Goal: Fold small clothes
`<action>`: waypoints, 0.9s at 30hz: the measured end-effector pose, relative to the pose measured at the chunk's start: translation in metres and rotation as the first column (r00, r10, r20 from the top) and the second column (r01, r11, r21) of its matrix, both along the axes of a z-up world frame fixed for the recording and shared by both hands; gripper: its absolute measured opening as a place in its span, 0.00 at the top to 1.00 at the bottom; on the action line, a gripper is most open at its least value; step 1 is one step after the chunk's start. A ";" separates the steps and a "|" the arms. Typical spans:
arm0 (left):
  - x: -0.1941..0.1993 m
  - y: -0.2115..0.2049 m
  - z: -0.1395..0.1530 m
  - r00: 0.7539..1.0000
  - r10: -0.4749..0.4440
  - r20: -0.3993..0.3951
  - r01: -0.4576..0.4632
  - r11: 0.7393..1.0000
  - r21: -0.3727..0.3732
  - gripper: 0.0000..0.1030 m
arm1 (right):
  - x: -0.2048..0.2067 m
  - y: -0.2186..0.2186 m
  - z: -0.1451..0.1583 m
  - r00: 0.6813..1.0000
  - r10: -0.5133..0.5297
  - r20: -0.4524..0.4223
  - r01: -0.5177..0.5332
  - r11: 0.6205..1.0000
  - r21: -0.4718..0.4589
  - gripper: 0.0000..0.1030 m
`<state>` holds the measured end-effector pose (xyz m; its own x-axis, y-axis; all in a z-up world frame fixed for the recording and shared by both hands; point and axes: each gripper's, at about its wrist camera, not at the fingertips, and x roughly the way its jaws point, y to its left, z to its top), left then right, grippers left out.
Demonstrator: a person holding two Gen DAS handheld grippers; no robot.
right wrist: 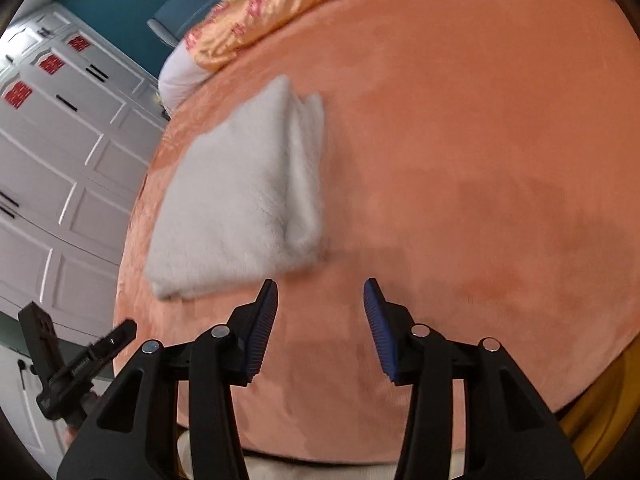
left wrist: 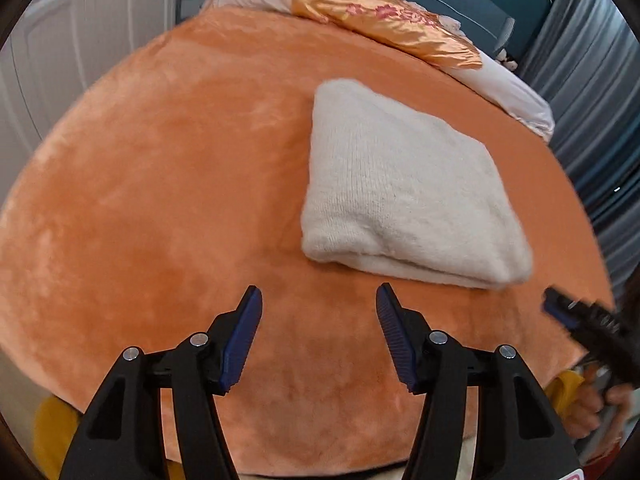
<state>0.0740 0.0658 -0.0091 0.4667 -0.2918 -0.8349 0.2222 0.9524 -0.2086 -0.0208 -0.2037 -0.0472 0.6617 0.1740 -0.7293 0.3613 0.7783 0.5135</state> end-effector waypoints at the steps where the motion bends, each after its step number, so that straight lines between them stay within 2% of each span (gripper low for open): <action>1: 0.001 -0.006 0.003 1.000 -0.002 0.013 0.002 1.000 0.024 0.45 | 0.008 0.005 0.005 1.000 0.011 0.004 -0.011 1.000 -0.018 0.57; 3: 0.005 -0.013 0.015 0.998 -0.024 0.062 0.020 0.998 0.059 0.44 | 0.018 0.011 0.009 0.999 0.037 0.003 -0.036 0.997 -0.072 0.57; 5: 0.024 -0.021 0.020 0.995 -0.039 0.088 0.034 0.998 0.050 0.44 | 0.035 0.025 0.016 0.998 0.058 -0.005 -0.058 0.985 -0.162 0.58; 9: 0.048 -0.042 0.025 0.993 -0.047 0.105 0.041 0.997 0.058 0.44 | 0.063 0.050 0.020 0.992 0.118 -0.052 -0.129 0.936 -0.328 0.80; 12: 0.056 -0.054 0.015 0.995 -0.052 0.091 0.041 0.993 0.115 0.44 | 0.075 0.053 0.011 0.988 0.124 -0.096 -0.152 0.909 -0.388 0.83; 16: 0.061 -0.061 0.003 0.996 -0.050 0.068 0.040 0.989 0.141 0.44 | 0.089 0.039 0.002 0.988 0.108 -0.111 -0.140 0.929 -0.343 0.82; 20: 0.061 -0.057 -0.005 0.998 -0.038 0.040 0.032 0.990 0.136 0.44 | 0.098 0.024 0.002 0.992 0.094 -0.089 -0.115 0.953 -0.279 0.72; 22: 0.063 -0.055 -0.010 0.999 -0.032 0.029 0.028 0.990 0.139 0.44 | 0.109 0.023 -0.005 0.987 0.113 -0.110 -0.138 0.957 -0.256 0.72; 23: 0.064 -0.054 -0.012 0.999 -0.029 0.019 0.026 0.990 0.138 0.44 | 0.115 0.024 -0.010 0.984 0.126 -0.127 -0.154 0.957 -0.246 0.73; 25: 0.065 -0.054 -0.014 1.000 -0.028 0.012 0.026 0.990 0.135 0.43 | 0.120 0.024 -0.012 0.981 0.144 -0.132 -0.173 0.957 -0.234 0.84; 26: 0.065 -0.054 -0.014 1.000 -0.028 0.013 0.026 0.990 0.138 0.43 | 0.121 0.023 -0.004 0.984 0.144 -0.109 -0.166 0.959 -0.230 0.90; 27: 0.065 -0.054 -0.014 0.999 -0.031 0.016 0.028 0.990 0.141 0.43 | 0.118 0.020 0.010 0.990 0.134 -0.052 -0.142 0.963 -0.228 0.92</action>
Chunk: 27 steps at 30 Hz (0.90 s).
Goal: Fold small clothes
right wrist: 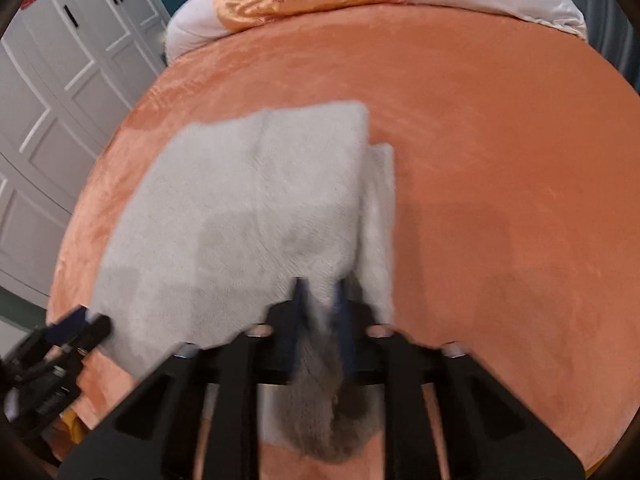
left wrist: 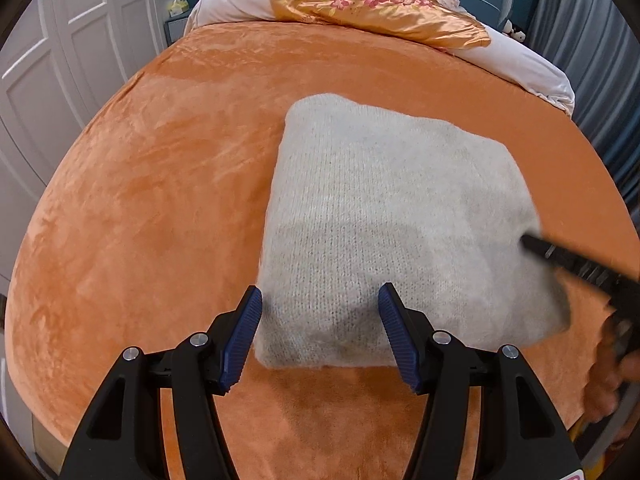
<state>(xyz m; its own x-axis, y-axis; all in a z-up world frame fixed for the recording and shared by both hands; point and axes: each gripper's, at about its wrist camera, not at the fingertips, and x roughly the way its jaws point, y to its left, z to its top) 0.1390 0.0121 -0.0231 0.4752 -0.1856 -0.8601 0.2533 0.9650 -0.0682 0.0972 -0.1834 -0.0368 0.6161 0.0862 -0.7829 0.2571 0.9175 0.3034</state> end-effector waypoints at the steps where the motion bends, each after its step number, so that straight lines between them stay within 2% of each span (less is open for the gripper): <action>1: -0.001 0.000 0.000 1.000 -0.001 0.002 0.001 1.000 0.004 0.43 | -0.002 -0.001 0.011 0.999 -0.008 0.041 0.008 1.000 0.004 0.92; 3: -0.001 0.000 0.000 1.000 -0.001 0.000 0.001 1.000 -0.001 0.42 | -0.006 -0.004 0.026 0.995 -0.020 0.093 0.020 1.000 0.005 0.92; 4: -0.001 0.001 0.000 1.000 0.000 -0.001 0.000 1.000 -0.005 0.41 | -0.005 -0.006 0.023 0.996 -0.025 0.088 0.025 1.000 -0.005 0.92; 6: -0.001 0.000 -0.004 1.000 0.002 -0.012 -0.002 1.000 -0.005 0.40 | 0.005 -0.006 -0.004 1.000 -0.027 -0.008 0.027 0.998 -0.054 0.92; 7: -0.001 -0.001 -0.006 1.000 0.003 -0.016 -0.003 1.000 -0.002 0.39 | 0.011 -0.006 -0.033 0.995 -0.021 -0.102 0.013 0.997 -0.071 0.92; 8: -0.002 -0.002 -0.009 1.000 0.003 -0.020 -0.003 1.000 0.004 0.38 | 0.011 -0.007 -0.047 0.992 -0.019 -0.127 0.011 0.998 -0.064 0.92; 9: -0.003 -0.004 -0.010 1.000 0.002 -0.019 -0.001 1.000 0.015 0.38 | 0.008 -0.008 -0.047 0.994 -0.027 -0.108 0.020 0.998 -0.064 0.92; 11: -0.007 -0.006 -0.011 1.000 -0.001 -0.006 0.001 0.999 0.046 0.38 | 0.001 -0.009 -0.022 0.996 -0.054 -0.071 0.052 0.998 -0.029 0.91; 15: -0.013 0.003 -0.005 1.000 0.021 -0.012 -0.021 1.000 0.017 0.38 | -0.032 0.000 0.022 0.998 -0.045 0.051 0.045 0.999 -0.004 0.91; 16: -0.014 0.007 -0.005 1.000 0.027 -0.014 -0.027 0.999 0.018 0.38 | -0.039 0.003 0.025 0.998 -0.035 0.058 0.035 0.999 -0.003 0.91; 18: -0.015 0.010 -0.009 0.999 0.033 -0.028 -0.033 0.999 0.021 0.38 | -0.046 0.008 0.018 1.000 -0.010 0.018 0.011 0.999 -0.031 0.91; 21: -0.014 0.013 -0.019 0.997 0.048 -0.067 -0.047 0.999 0.009 0.38 | -0.042 0.012 -0.034 0.990 0.003 -0.140 -0.018 0.994 -0.105 0.91; 23: -0.016 0.012 -0.021 0.995 0.056 -0.078 -0.055 0.998 0.003 0.38 | -0.045 0.011 -0.033 0.993 -0.008 -0.120 -0.005 0.994 -0.105 0.91; 27: -0.026 0.009 -0.009 0.998 0.046 -0.039 -0.045 0.999 0.026 0.39 | -0.058 0.011 0.010 1.000 -0.023 -0.014 0.022 0.997 -0.079 0.91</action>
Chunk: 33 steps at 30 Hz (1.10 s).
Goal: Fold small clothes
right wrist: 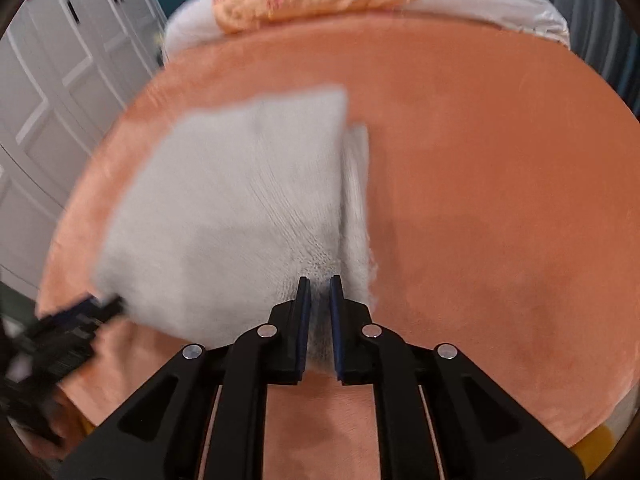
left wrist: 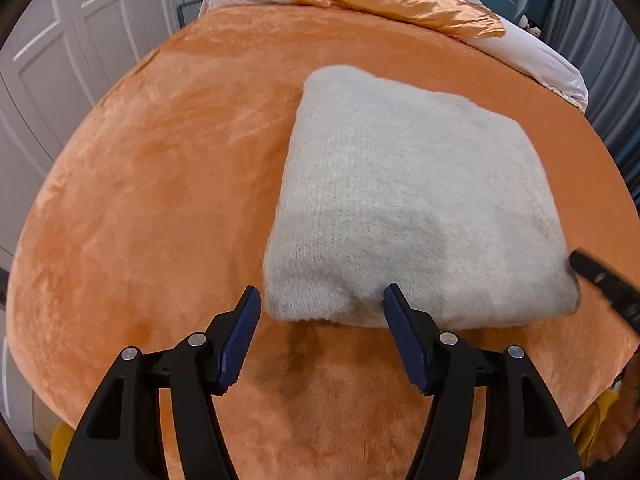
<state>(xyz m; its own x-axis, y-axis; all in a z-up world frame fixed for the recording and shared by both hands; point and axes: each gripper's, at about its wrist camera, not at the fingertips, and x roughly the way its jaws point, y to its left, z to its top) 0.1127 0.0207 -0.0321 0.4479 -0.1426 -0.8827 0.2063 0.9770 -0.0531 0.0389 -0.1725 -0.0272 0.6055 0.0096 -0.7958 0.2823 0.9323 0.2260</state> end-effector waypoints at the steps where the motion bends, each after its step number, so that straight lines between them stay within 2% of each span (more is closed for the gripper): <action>1: -0.002 -0.001 0.002 1.000 -0.001 0.006 0.001 1.000 0.003 0.39 | -0.003 0.002 0.004 1.000 0.007 0.008 -0.007 1.000 -0.002 0.91; 2: -0.003 -0.002 0.003 1.000 -0.002 0.009 0.002 1.000 0.007 0.39 | -0.002 0.004 0.003 1.000 0.016 0.002 -0.016 1.000 -0.005 0.91; 6: -0.006 -0.005 0.005 1.000 0.007 -0.001 -0.007 1.000 0.005 0.39 | 0.007 0.010 -0.038 0.993 0.025 -0.112 -0.030 0.998 -0.047 0.91; 12: -0.017 -0.005 0.012 1.000 0.013 0.024 -0.014 0.999 0.036 0.39 | -0.015 0.014 -0.004 1.000 0.001 -0.024 -0.001 1.000 -0.022 0.90; 16: -0.026 -0.005 0.010 0.999 0.029 0.021 -0.030 0.998 0.055 0.39 | -0.040 0.018 0.003 1.000 -0.008 -0.022 0.007 0.999 -0.042 0.90; 24: -0.049 -0.007 -0.001 0.998 0.051 0.022 -0.052 0.997 0.061 0.39 | -0.067 0.043 -0.024 0.997 -0.025 -0.068 0.019 0.996 -0.084 0.86; 33: -0.074 -0.012 -0.029 0.999 0.034 0.001 -0.034 0.997 0.070 0.39 | -0.084 0.055 -0.051 0.993 -0.045 -0.106 0.033 0.994 -0.106 0.82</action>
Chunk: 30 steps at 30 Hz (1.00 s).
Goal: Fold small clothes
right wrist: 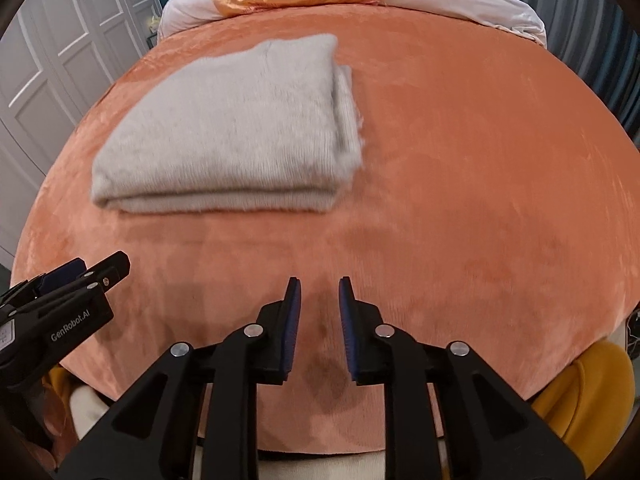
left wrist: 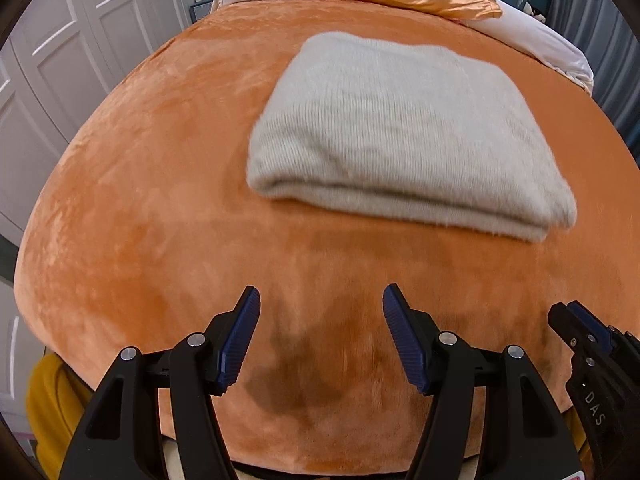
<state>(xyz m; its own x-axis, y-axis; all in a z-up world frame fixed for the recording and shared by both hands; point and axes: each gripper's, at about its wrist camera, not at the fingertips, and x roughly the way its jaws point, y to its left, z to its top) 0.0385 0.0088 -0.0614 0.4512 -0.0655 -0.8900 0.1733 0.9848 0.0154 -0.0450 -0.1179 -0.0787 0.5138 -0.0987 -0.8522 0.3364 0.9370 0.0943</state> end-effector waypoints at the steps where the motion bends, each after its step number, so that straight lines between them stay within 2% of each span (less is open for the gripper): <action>1: -0.002 -0.001 -0.002 1.000 -0.001 0.000 0.001 1.000 0.000 0.39 | -0.002 0.000 -0.003 1.000 -0.001 -0.004 0.001 1.000 -0.001 0.82; 6: -0.008 -0.002 -0.017 1.000 0.000 -0.017 0.000 1.000 0.007 0.39 | -0.006 0.006 -0.017 1.000 -0.001 -0.023 0.001 1.000 -0.008 0.77; 10: -0.015 -0.007 -0.021 0.999 -0.008 0.031 0.007 0.999 0.039 0.37 | -0.008 0.012 -0.022 1.000 0.010 -0.014 -0.011 0.999 -0.052 0.74; 13: -0.020 -0.013 -0.024 0.998 -0.008 0.062 0.003 0.997 0.078 0.31 | -0.009 0.018 -0.024 1.000 0.016 -0.005 -0.016 0.996 -0.087 0.70; 15: -0.021 -0.011 -0.025 0.997 0.009 0.073 -0.015 0.997 0.081 0.26 | -0.010 0.023 -0.026 1.000 0.019 0.001 -0.019 0.992 -0.122 0.69; 21: -0.025 -0.012 -0.028 0.995 0.016 0.102 -0.025 0.995 0.092 0.19 | -0.012 0.033 -0.029 1.000 0.011 0.014 -0.008 0.980 -0.199 0.67; 24: -0.026 -0.011 -0.029 0.993 0.018 0.114 -0.029 0.995 0.093 0.18 | -0.009 0.035 -0.027 1.000 -0.004 0.014 0.006 0.985 -0.175 0.66; 27: -0.023 -0.008 -0.027 0.995 0.019 0.097 -0.026 0.997 0.075 0.18 | -0.011 0.026 -0.023 0.999 -0.028 0.026 0.030 0.996 -0.082 0.64; 30: -0.021 -0.005 -0.027 0.996 0.020 0.088 -0.025 0.998 0.059 0.17 | -0.012 0.020 -0.020 0.999 -0.030 0.031 0.031 0.998 -0.048 0.63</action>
